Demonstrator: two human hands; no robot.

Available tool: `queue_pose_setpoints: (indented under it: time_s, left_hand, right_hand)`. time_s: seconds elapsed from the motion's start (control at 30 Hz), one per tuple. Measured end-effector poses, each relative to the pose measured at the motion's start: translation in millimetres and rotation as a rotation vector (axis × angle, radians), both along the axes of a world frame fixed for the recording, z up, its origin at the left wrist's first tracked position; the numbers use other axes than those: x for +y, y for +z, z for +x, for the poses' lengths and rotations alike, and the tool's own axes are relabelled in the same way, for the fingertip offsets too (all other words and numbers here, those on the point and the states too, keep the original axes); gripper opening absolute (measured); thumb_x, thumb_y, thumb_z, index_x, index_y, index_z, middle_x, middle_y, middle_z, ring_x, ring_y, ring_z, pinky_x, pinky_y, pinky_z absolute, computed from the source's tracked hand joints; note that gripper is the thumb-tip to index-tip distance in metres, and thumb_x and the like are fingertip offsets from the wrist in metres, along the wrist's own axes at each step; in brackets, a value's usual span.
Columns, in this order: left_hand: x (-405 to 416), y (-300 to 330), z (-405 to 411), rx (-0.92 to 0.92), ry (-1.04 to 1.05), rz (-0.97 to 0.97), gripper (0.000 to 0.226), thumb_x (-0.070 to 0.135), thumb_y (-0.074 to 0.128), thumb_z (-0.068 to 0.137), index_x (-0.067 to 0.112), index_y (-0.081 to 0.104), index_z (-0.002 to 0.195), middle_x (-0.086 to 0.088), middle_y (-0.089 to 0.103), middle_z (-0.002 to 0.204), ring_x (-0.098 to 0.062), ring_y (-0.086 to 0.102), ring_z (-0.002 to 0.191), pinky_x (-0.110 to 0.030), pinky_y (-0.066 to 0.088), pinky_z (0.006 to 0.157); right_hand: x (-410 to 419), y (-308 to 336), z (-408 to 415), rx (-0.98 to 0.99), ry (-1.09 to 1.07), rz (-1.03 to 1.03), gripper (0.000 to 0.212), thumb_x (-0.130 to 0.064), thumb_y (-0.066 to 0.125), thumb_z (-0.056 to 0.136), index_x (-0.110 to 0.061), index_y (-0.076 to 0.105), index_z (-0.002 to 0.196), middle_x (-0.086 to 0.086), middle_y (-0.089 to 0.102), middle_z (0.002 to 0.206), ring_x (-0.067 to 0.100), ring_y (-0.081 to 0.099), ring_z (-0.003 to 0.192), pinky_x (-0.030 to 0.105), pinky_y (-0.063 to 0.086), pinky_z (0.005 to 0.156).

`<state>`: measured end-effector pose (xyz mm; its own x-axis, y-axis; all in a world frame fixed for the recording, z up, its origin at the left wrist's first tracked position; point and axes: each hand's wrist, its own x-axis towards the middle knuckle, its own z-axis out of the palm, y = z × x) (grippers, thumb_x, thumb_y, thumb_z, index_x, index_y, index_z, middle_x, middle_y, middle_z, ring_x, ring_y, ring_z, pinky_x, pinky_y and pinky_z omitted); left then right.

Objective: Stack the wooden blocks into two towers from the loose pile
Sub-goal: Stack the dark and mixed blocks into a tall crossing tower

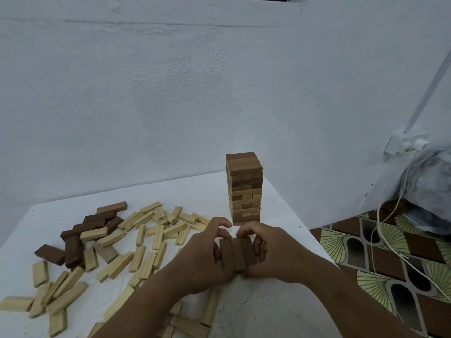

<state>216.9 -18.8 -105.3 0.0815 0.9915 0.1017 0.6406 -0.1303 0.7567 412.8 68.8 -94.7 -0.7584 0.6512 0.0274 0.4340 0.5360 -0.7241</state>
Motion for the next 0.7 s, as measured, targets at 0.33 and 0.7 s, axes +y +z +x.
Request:
queue_pose_setpoints:
  time_s: [0.33, 0.7]
  left_hand:
    - [7, 65, -5, -0.008, 0.04, 0.261, 0.073, 0.023, 0.085, 0.064, 0.04, 0.041, 0.12, 0.018, 0.06, 0.114, -0.017, 0.057, 0.082, -0.03, 0.053, 0.063]
    - [49, 140, -20, 0.011, 0.068, 0.309, 0.068, 0.032, 0.083, 0.065, 0.038, 0.04, 0.117, 0.016, 0.062, 0.116, -0.009, 0.053, 0.103, -0.022, 0.043, 0.073]
  right_hand:
    - [8, 76, 2, 0.137, 0.016, 0.166, 0.061, -0.034, 0.092, 0.056, -0.037, 0.056, 0.105, -0.011, 0.06, 0.085, 0.014, 0.049, 0.065, 0.027, 0.048, 0.058]
    - [58, 152, -13, 0.122, 0.037, 0.27, 0.061, -0.034, 0.091, 0.059, -0.04, 0.055, 0.107, -0.02, 0.058, 0.104, 0.004, 0.051, 0.073, 0.016, 0.044, 0.059]
